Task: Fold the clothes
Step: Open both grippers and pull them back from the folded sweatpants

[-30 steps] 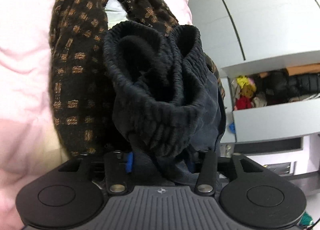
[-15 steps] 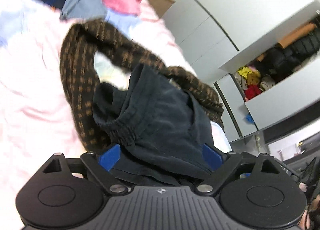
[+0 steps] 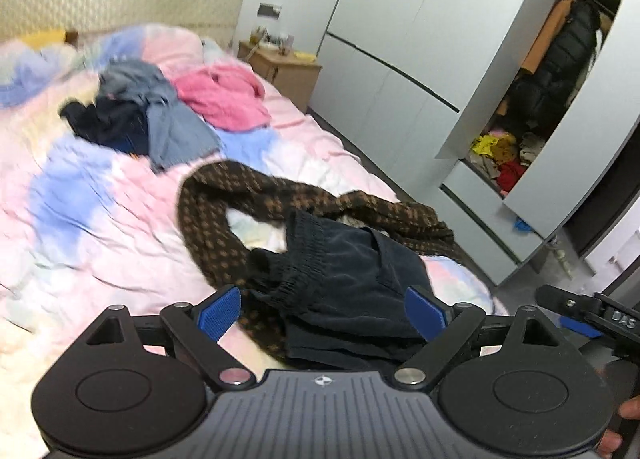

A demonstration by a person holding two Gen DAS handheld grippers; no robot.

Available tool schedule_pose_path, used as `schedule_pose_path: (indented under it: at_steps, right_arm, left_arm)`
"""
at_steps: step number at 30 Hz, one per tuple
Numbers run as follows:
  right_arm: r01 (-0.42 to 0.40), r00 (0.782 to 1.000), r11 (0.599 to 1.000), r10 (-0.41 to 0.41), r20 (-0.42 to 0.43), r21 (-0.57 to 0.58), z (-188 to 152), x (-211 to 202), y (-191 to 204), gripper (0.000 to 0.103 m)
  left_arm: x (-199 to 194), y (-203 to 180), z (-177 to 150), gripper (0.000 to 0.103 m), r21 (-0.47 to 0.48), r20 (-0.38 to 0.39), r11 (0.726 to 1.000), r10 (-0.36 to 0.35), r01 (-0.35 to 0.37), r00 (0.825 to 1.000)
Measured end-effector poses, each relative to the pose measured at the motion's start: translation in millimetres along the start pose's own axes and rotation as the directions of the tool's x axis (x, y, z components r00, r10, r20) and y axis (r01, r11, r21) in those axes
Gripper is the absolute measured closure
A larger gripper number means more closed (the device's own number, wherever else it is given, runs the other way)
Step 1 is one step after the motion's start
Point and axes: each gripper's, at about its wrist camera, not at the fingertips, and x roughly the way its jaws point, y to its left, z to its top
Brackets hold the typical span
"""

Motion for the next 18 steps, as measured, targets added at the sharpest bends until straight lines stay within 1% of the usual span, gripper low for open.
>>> schedule_pose_path:
  at_steps: [7,10,13,18]
  right_arm:
    - [0.024,1.000,0.998,-0.023,0.017,-0.051,-20,-50,27,0.000]
    - [0.034,0.999,0.996,-0.032,0.024,-0.076,-29,-68,41,0.000]
    - [0.036,0.999,0.994,-0.034,0.021,-0.105,-37,-85,54,0.000]
    - [0.052,0.998,0.991,-0.047,0.046,-0.124,-48,-115,70,0.000]
  left_arm:
    - [-64,8,-8,0.012,0.051,0.028,0.996,0.073,-0.074,0.997]
    - [-90,9,-14,0.012,0.067,0.031,0.994,0.087,-0.089,0.996]
    - [-107,9,-21,0.012,0.088,0.026,0.992,0.092,-0.093,0.995]
    - [-130,5,-32,0.012,0.127,0.018,0.985,0.119,-0.121,0.993]
